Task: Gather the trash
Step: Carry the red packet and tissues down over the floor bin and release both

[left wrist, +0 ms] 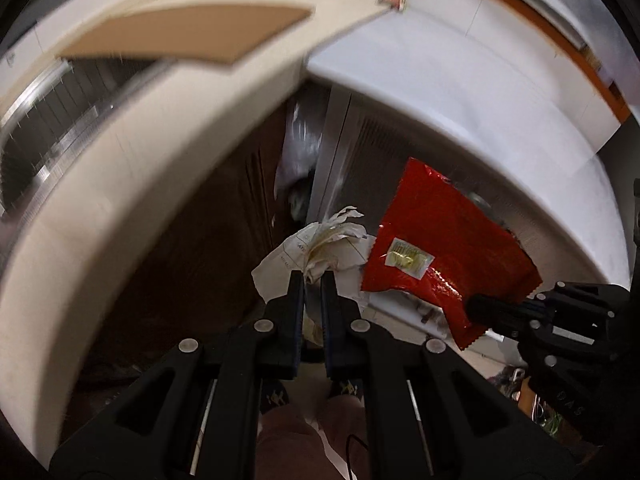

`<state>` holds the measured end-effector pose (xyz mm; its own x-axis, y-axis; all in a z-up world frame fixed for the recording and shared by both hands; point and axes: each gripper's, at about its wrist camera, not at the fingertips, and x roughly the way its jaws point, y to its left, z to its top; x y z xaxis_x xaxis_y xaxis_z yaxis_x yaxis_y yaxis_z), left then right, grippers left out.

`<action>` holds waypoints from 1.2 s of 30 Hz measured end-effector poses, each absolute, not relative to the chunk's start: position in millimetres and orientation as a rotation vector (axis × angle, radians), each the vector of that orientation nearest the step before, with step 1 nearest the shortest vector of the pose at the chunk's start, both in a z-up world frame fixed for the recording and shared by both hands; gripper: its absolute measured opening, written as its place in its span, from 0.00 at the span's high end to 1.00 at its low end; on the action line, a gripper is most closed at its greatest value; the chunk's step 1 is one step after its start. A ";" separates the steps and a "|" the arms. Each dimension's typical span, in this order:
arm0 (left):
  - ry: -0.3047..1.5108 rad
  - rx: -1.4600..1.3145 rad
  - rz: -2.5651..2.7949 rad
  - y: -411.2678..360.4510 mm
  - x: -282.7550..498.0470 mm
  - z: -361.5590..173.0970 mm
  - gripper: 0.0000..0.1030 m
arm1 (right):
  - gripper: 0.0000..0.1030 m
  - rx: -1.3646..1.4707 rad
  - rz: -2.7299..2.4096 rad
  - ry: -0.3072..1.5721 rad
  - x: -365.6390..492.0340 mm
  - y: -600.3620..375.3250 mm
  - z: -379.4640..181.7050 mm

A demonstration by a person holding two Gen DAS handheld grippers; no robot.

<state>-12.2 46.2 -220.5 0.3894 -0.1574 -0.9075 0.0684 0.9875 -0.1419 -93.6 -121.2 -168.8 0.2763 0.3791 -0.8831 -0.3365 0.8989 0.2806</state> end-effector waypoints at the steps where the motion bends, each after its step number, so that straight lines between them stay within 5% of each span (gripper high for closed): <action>1: 1.176 -0.089 -0.148 46.6 -13.8 -232.4 0.95 | 0.97 0.032 0.473 1.216 -96.5 -118.7 -182.1; 20: 1.399 -0.112 -0.190 29.3 12.7 -502.4 0.95 | 0.97 0.109 0.258 1.480 -82.7 -124.9 -468.3; 29: 1.489 -0.082 -0.202 19.1 17.8 -590.4 0.93 | 0.93 0.166 0.187 1.583 -67.3 -123.9 -601.6; 31: 1.515 -0.069 -0.196 16.6 18.4 -602.8 0.83 | 0.89 0.156 0.177 1.597 -64.4 -122.7 -615.3; 34: 1.524 -0.081 -0.185 17.8 16.5 -608.8 0.45 | 0.81 0.150 0.172 1.607 -63.1 -121.9 -630.4; 36: 1.522 -0.094 -0.177 19.0 17.3 -607.8 0.42 | 0.80 0.150 0.172 1.604 -65.9 -122.0 -630.5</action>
